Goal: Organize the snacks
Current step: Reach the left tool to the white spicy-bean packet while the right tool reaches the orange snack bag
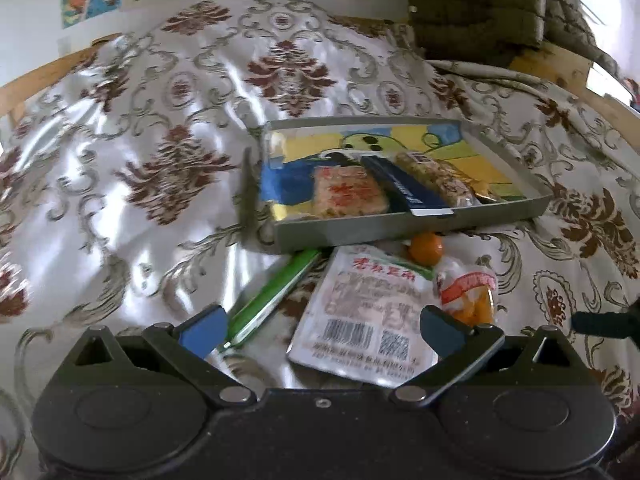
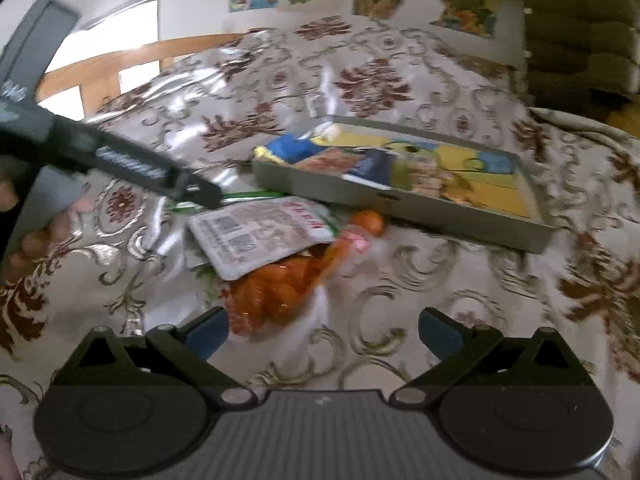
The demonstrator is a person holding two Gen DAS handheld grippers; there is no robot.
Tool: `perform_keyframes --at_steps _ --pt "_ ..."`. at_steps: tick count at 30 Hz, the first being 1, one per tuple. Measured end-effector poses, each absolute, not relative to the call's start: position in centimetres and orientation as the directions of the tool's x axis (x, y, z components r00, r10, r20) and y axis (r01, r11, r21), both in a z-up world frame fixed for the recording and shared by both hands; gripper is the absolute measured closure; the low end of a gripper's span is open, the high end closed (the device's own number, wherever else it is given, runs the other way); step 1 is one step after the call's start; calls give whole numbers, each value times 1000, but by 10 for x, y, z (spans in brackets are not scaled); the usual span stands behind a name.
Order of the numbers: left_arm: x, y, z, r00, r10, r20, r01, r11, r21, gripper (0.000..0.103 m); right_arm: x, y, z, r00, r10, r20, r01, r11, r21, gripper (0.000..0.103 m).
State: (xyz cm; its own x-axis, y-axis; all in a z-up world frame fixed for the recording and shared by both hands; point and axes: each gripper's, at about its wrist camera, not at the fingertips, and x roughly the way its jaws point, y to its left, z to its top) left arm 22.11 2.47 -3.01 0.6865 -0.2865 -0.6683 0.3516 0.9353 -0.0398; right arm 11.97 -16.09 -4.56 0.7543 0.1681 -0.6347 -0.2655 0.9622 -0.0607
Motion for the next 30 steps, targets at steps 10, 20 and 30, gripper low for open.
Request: perform_keyframes --at_steps 10,20,30 --pt "234 -6 -52 597 -384 -704 539 843 -3 1 140 -140 -64 697 238 -677 -338 941 -18 0" --pt "262 4 -70 558 -349 -753 441 893 -87 3 166 -116 -80 721 203 -663 -306 951 -41 1" --pt "272 22 -69 545 -397 -739 351 908 -229 11 175 -122 -78 696 174 -697 -238 971 5 30"
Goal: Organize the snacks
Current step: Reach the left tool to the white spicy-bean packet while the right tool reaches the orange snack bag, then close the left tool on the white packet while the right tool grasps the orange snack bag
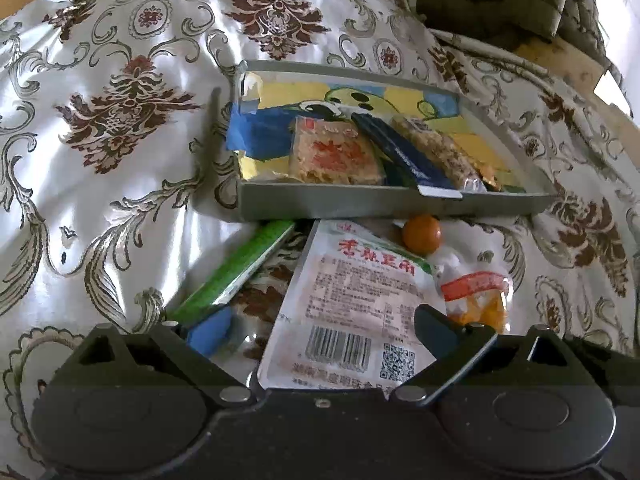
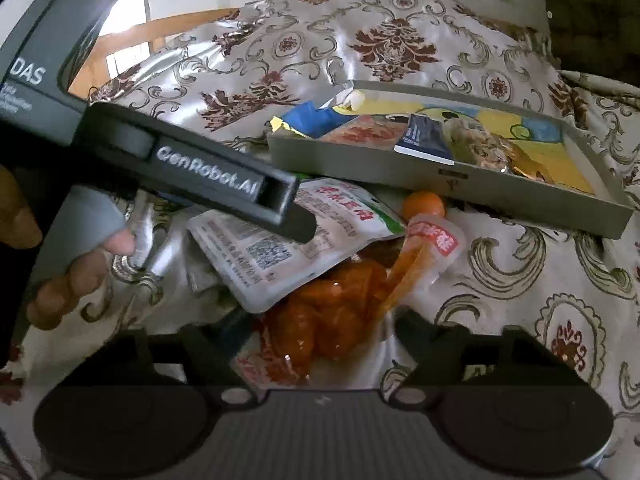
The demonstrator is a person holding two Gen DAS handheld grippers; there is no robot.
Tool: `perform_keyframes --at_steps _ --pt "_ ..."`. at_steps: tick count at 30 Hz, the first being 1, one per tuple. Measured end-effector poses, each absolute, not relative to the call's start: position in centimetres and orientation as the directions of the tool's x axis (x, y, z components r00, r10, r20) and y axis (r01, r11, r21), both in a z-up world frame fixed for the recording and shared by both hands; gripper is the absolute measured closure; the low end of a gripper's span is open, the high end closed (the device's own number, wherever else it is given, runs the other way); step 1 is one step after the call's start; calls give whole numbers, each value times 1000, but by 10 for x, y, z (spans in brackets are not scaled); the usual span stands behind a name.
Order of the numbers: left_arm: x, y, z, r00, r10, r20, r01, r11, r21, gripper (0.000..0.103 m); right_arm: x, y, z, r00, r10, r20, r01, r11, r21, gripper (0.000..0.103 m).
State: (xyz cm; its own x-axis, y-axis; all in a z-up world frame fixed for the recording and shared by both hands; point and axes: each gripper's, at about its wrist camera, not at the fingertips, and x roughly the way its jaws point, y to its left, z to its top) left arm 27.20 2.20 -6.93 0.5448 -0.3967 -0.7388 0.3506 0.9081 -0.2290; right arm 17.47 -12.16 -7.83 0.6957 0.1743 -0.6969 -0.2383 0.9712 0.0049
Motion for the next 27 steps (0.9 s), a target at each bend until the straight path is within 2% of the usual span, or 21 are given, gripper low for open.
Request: perform_keyframes --at_steps 2,8,12,14,16,24,26,27 --pt "271 23 -68 537 -408 -738 352 904 -243 15 169 -116 -74 703 150 -696 -246 969 -39 38" --pt "266 16 -67 500 -467 -730 404 871 -280 21 167 -119 -66 687 112 -718 -217 975 -56 45" --pt "268 20 -70 477 -509 -717 391 853 -345 27 168 -133 -62 688 49 -724 -152 985 -78 44" --pt "272 24 -71 466 -538 -702 369 840 -398 35 171 -144 -62 671 77 -738 -132 991 -17 43" --pt "274 30 -71 458 -569 -683 342 822 -456 37 175 -150 -63 661 94 -745 -115 993 24 43" --pt "285 55 -75 469 -679 -565 220 709 -669 52 180 -152 -67 658 108 -746 -98 994 57 42" --pt "286 56 -73 466 -692 -552 218 694 -686 59 181 -152 -68 658 108 -746 -97 994 59 42" --pt "285 54 -71 464 -692 -552 227 696 -682 60 181 -152 -68 658 108 -745 -98 994 57 42"
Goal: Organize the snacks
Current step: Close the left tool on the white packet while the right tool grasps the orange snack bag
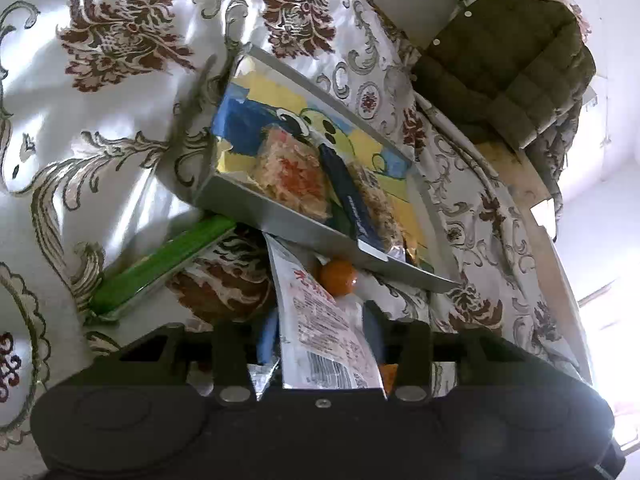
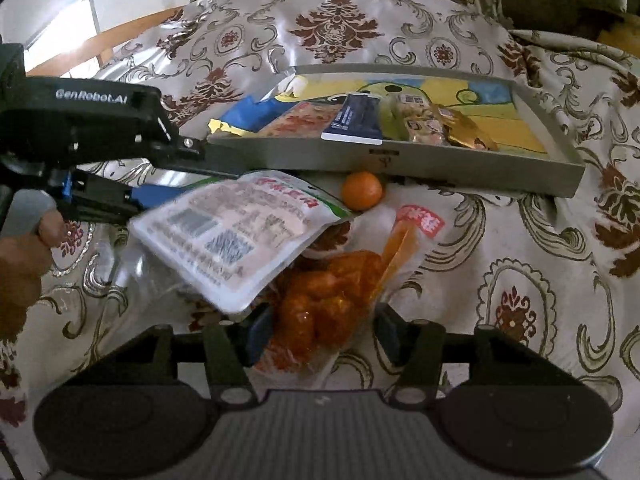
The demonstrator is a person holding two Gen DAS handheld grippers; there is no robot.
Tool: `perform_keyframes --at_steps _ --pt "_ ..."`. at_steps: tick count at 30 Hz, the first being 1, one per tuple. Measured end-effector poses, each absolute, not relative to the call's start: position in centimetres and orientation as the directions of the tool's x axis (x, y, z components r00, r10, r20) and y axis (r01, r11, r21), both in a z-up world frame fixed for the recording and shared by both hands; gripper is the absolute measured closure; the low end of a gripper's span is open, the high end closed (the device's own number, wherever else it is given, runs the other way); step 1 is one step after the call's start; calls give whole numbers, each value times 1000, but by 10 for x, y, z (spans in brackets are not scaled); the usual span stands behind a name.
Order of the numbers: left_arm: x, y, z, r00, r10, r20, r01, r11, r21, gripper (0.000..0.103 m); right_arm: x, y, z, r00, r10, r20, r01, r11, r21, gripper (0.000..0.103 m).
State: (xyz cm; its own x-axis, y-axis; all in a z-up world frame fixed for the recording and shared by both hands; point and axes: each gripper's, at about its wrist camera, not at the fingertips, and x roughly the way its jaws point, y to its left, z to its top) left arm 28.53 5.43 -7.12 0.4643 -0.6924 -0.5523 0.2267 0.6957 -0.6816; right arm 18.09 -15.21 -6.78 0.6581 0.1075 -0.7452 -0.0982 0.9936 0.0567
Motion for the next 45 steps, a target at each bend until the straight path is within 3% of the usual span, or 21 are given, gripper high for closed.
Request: perform_keyframes --at_steps 10,16,20,30,40,43,45 --pt "279 41 -61 450 -699 -556 334 709 -621 64 181 -151 -69 660 106 -743 -97 994 56 41" --pt "284 50 -71 442 -711 -547 285 689 -666 64 180 -152 -68 663 101 -742 -89 994 57 40" --pt "284 49 -69 434 -743 -510 310 654 -690 69 180 -148 -66 668 74 -740 -91 996 17 40" --pt "287 29 -67 417 -775 -475 360 621 -697 71 183 -150 -70 675 103 -730 -92 994 55 40" --pt "298 19 -76 426 -726 -540 311 678 -666 72 187 -154 -75 687 128 -715 -92 992 89 37" --pt "295 15 -74 433 -711 -554 327 697 -638 77 190 -160 -78 684 148 -715 -78 988 131 36" --pt "293 15 -71 443 -702 -559 329 706 -627 84 190 -161 -77 687 154 -710 -75 987 142 42"
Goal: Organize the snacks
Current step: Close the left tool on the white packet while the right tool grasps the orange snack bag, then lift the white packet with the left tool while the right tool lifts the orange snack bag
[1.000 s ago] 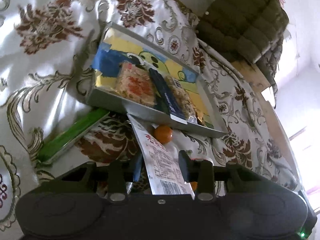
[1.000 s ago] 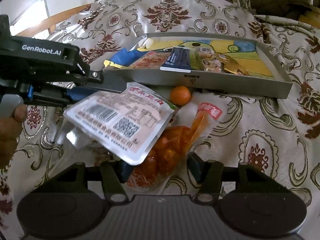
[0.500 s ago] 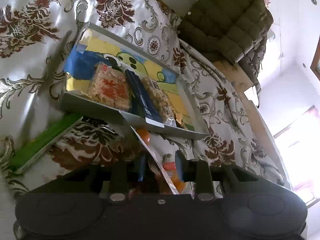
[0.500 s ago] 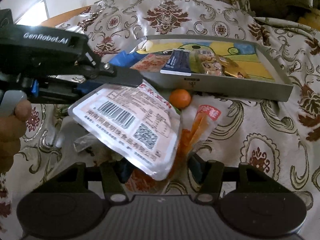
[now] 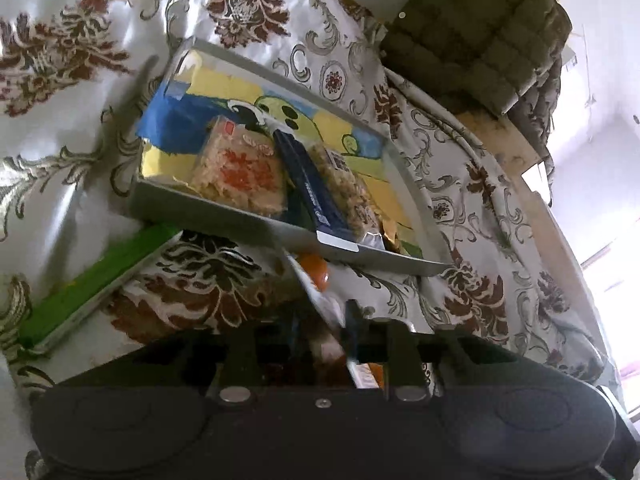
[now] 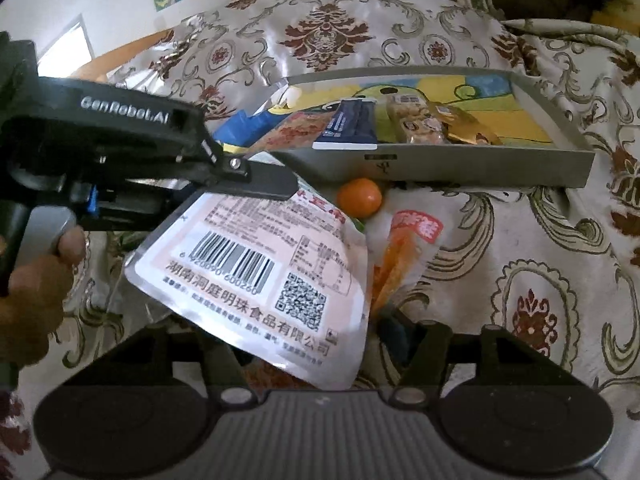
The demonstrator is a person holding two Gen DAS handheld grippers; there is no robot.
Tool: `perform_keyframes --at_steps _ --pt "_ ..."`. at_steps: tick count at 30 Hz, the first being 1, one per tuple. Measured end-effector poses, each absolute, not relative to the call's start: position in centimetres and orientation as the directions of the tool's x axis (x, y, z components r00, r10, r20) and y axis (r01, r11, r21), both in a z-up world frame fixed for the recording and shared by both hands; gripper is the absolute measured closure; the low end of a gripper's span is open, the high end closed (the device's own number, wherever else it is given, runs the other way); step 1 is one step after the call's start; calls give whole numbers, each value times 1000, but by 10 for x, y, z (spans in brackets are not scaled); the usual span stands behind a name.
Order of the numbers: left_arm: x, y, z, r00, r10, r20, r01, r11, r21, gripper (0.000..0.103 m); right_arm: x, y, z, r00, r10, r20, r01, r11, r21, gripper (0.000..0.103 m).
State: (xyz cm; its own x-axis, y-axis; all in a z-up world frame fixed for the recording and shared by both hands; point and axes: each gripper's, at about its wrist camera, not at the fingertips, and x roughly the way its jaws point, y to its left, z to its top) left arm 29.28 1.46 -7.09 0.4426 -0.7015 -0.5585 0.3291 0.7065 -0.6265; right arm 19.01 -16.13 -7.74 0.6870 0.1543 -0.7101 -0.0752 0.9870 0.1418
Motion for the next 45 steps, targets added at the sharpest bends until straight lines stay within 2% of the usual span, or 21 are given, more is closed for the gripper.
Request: perform_keyframes --at_steps 3,12,21,30,34,40,45 --pt "291 17 -67 459 -679 -574 308 727 -614 89 188 -160 -75 690 151 -708 -76 988 137 47" --pt "283 37 -57 460 -642 -613 233 754 -615 95 183 -152 -64 681 62 -729 -92 996 -2 47" --pt "256 60 -40 497 -600 -627 217 785 -580 95 176 -180 -55 674 67 -736 -32 998 61 48" --pt "238 74 -18 558 -590 -584 237 787 -570 97 168 -195 -45 708 79 -702 1 994 113 49" --pt "224 59 -11 588 -555 -589 310 827 -469 97 168 -191 -45 709 87 -700 -15 994 108 49" --pt "185 -1 -8 595 -512 -620 537 827 -168 97 169 -191 -46 708 79 -702 -14 995 99 49" --pt "164 -30 -20 547 -523 -653 656 753 -54 96 171 -196 -48 698 73 -713 2 995 103 49"
